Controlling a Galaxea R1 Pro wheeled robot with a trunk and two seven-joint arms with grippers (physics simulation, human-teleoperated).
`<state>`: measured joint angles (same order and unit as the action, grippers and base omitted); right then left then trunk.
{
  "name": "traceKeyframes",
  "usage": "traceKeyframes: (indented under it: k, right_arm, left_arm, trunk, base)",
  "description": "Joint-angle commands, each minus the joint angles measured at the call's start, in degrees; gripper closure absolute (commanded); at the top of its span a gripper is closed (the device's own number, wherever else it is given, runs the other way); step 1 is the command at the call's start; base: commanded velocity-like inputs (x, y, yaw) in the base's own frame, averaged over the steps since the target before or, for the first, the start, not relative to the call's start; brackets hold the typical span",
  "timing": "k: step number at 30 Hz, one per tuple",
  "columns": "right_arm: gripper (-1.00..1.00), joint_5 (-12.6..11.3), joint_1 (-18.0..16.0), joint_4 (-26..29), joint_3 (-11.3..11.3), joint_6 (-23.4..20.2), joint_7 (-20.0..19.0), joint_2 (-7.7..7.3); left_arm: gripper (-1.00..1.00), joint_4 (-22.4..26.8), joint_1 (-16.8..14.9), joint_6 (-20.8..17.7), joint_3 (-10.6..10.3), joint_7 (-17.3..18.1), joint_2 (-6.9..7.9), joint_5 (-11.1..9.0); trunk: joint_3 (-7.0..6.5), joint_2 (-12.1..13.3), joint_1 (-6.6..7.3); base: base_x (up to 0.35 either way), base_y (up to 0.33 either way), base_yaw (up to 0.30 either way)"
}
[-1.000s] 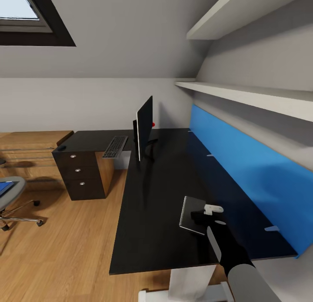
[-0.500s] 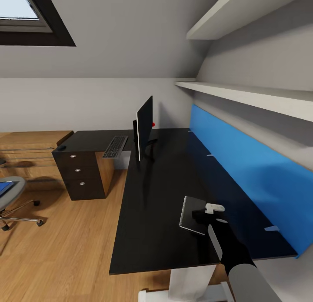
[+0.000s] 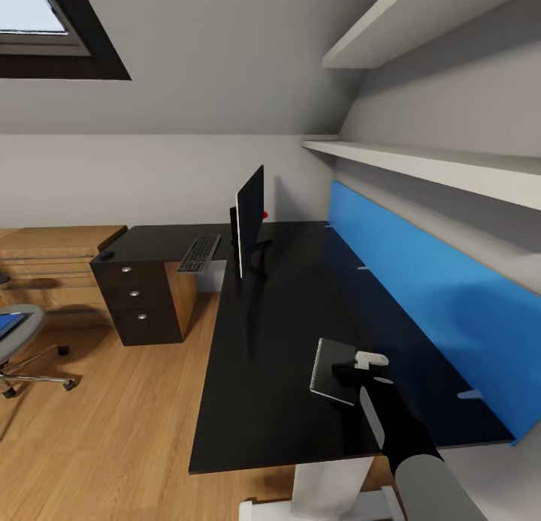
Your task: In the bedroom, organize the workspace by keeping the computer under the desk, ensuring the monitor is on the desk, placing the keyboard on the desk next to the monitor, placing the mouse on the desk next to the keyboard, moving the folder from the swivel chair onto the desk next to the mouse, stacking the notebook on top of the folder with the pen on top of the notebook, and positioning the swivel chair next to the desk.
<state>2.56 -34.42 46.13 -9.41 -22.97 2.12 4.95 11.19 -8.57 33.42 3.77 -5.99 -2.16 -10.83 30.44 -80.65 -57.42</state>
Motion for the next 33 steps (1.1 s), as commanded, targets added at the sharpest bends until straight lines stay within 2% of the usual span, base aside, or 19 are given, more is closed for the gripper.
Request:
traceKeyframes:
  k: [1,22,33]
  right_arm:
    - [-1.00,0.26,-0.03,0.09,-0.15,-0.37,-0.01,0.06]
    - [-1.00,0.25,-0.03,0.06,-0.42,-0.58,-0.01,0.06]
    - [-1.00,0.09,-0.03,0.02,-5.30,-1.27,-0.15,0.06]
  left_arm:
    - [-1.00,-0.02,-0.03,0.15,0.36,0.03,-0.04,0.19]
    - [-1.00,-0.03,-0.05,0.15,0.32,0.10,-0.05,0.25]
    - [-1.00,-0.03,-0.05,0.15,0.20,0.03,-0.12,0.23]
  trunk:
    - [0.06,-0.03,0.00]
    - [0.06,-0.03,0.00]
    - [0.06,-0.03,0.00]
  base:
    - [0.008,0.000,0.000]
    - [0.082,0.000,0.000]
    - [0.004,0.000,0.000]
